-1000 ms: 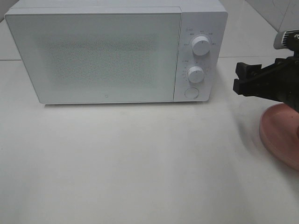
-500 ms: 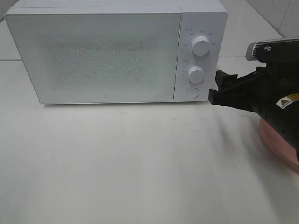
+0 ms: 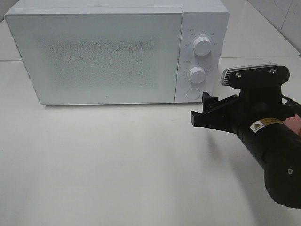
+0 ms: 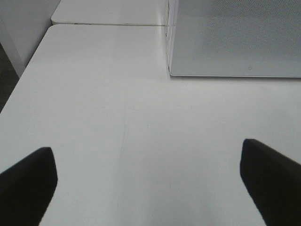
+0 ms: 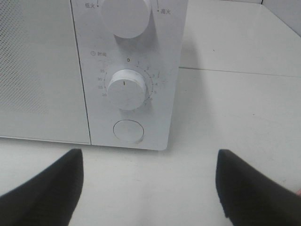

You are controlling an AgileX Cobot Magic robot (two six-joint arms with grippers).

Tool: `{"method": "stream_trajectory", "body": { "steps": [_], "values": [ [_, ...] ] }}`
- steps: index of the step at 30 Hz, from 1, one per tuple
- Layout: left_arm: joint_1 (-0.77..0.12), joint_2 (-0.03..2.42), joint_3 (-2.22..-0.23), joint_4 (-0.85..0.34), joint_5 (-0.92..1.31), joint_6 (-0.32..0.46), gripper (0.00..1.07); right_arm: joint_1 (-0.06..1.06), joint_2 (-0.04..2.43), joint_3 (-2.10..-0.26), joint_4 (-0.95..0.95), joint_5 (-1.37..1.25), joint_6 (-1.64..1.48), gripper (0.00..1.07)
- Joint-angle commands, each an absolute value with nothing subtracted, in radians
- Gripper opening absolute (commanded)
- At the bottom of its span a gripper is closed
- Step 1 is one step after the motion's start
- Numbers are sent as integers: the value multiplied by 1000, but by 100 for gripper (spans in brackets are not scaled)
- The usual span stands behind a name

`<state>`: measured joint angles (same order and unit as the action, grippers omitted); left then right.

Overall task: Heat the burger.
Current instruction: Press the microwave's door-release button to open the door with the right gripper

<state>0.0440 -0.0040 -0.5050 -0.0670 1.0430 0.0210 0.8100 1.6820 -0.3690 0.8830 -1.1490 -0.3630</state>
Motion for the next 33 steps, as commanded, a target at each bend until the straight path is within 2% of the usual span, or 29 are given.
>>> {"method": "stream_trajectory", "body": {
  "steps": [1, 8, 17, 19, 20, 21, 27, 29, 30, 32, 33],
  "values": [
    [40, -31, -505, -64, 1034, 18, 102, 818, 1697, -389, 892, -1167, -350, 73],
    [40, -31, -505, -64, 1034, 18, 102, 818, 1699, -392, 892, -1168, -324, 73],
    [40, -25, -505, -64, 1034, 18, 102, 818, 1699, -392, 892, -1167, 55, 64],
    [40, -25, -505, -64, 1034, 18, 102, 818, 1699, -392, 892, -1161, 258, 60],
    [40, -25, -505, -64, 1034, 18, 102, 818, 1699, -392, 892, -1161, 258, 60],
    [40, -25, -505, -64, 1034, 18, 102, 818, 1699, -392, 892, -1154, 420, 57],
    [40, -25, -505, -64, 1034, 18, 102, 818, 1699, -392, 892, -1118, 709, 49],
    [40, -25, -505, -64, 1034, 18, 102, 818, 1699, -392, 892, -1113, 865, 38],
    [40, -25, -505, -64, 1034, 18, 102, 818, 1699, -392, 892, -1113, 865, 38],
    [40, -25, -505, -64, 1034, 18, 102, 818, 1699, -392, 892, -1111, 998, 28],
    [40, -25, -505, -64, 1034, 18, 102, 818, 1699, -392, 892, -1111, 998, 28]
  ]
}}
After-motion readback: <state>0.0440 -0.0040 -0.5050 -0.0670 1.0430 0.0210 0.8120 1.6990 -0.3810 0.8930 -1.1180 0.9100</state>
